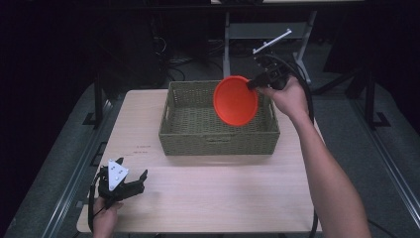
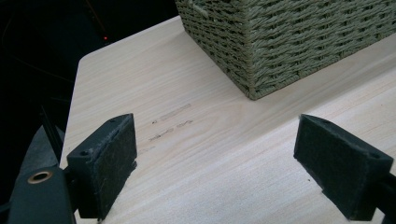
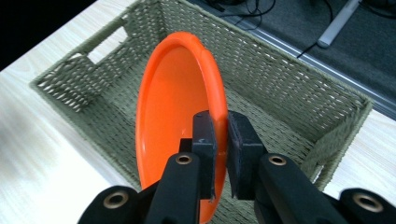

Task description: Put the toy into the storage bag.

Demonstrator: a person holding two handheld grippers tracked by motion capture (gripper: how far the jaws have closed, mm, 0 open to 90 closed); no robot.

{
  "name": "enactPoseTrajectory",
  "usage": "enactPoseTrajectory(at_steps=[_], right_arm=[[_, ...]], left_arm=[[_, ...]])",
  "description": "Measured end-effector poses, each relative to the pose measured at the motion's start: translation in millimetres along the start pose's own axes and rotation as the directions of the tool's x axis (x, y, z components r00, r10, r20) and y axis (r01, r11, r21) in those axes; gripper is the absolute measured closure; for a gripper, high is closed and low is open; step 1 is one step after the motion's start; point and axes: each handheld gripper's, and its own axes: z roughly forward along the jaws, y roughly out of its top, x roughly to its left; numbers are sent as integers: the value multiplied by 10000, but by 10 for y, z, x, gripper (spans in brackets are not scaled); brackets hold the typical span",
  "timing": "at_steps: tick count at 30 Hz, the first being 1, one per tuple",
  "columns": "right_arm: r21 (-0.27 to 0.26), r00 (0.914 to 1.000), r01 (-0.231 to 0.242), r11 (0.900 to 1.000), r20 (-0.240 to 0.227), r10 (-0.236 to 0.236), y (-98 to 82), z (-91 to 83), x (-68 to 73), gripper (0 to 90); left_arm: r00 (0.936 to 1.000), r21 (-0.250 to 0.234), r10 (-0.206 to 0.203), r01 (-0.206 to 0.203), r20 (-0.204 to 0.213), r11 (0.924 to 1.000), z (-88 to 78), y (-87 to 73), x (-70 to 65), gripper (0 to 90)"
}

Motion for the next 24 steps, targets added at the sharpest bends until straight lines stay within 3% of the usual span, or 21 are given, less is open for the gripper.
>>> enactPoseTrajectory(at_steps=[10,24], right_arm=[[189,9979,-639,9978,126,637,-82,200,-181,824],[475,9950,-985,9940,186,978,-132,405,-271,824]], left_arm=[[10000,-7,-29,29,45,10000,0,2,-4,127],[10000,-23,0,0,-6,10000,-8,1,0,127]])
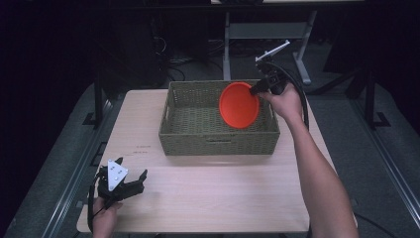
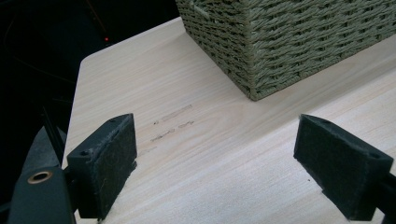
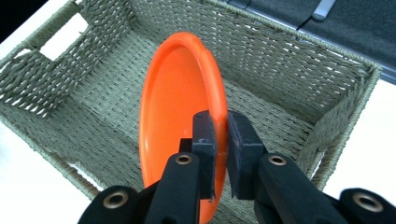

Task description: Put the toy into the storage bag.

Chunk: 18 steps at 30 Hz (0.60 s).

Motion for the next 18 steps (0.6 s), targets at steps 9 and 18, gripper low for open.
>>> enactPoseTrajectory(at_steps=[9,18], right_arm=[[158,9996,-253,9996,-113,254,-47,177,-20,824],[323,9994,-297,9990,-146,302,-74,309,-26,824]], left_arm=[[10000,-11,35,-35,13,10000,7,0,-10,127],[10000,77,85,-85,9,9999,4,1,-5,127]])
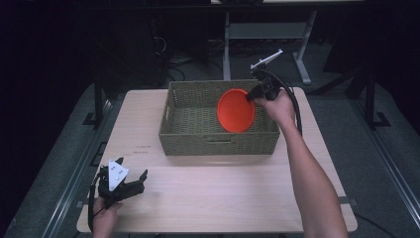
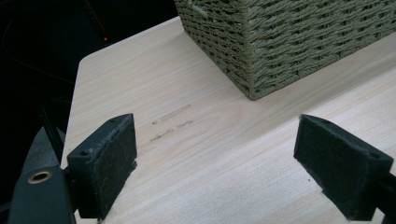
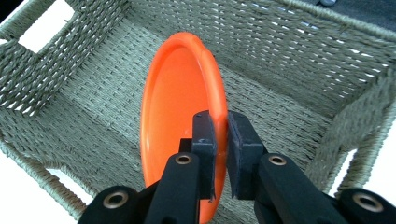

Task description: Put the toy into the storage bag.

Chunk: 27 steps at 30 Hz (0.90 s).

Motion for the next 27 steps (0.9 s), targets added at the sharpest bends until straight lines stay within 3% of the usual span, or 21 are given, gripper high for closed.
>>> enactPoseTrajectory(at_steps=[15,27], right_arm=[[194,9996,-253,9995,-120,256,-66,135,-24,824],[525,9999,-107,9986,-114,114,-107,285,17,823]], left_arm=[[10000,-16,-14,14,18,10000,3,-3,-3,127],[10000,0,22,-22,22,10000,-1,0,-4,127]])
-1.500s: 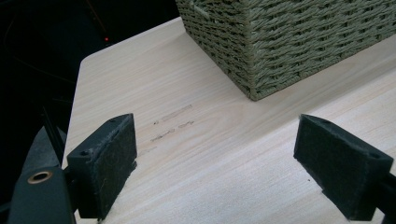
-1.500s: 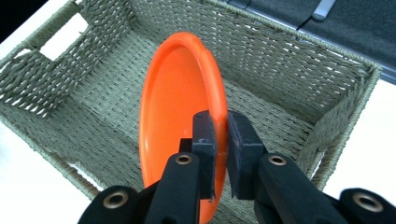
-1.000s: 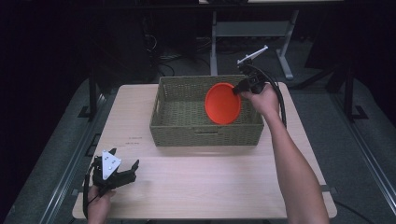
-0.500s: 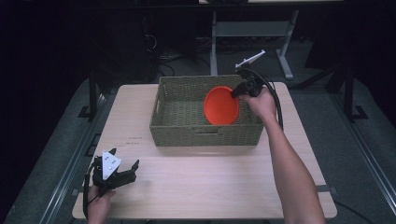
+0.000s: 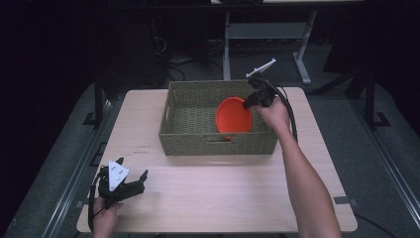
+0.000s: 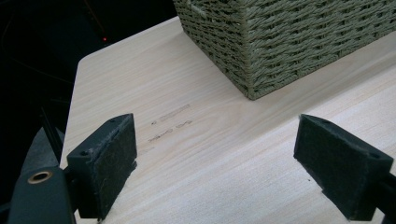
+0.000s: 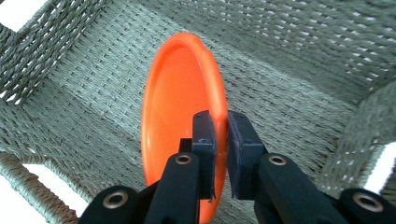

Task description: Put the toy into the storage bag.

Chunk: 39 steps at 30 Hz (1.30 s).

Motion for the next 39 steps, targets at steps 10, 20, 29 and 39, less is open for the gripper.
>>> enactPoseTrajectory(at_steps=[10,20,29,39], right_arm=[[259,9997,-34,9997,-236,40,-34,122,1,823],[565,9996,69,9984,-294,-53,-63,219,2,819],[771,9975,-194,9968,-657,245,-110,225,-94,730],[1028,9972,-354,9941,-614,419,-166,232,-171,651]], left_arm=[[10000,18,14,-14,13,10000,-1,-1,0,127],[10000,1,5,-5,6,10000,-2,-1,0,127],[10000,2,21,-21,29,10000,5,3,-6,127],[10000,25,7,-7,10,10000,3,2,-2,127]])
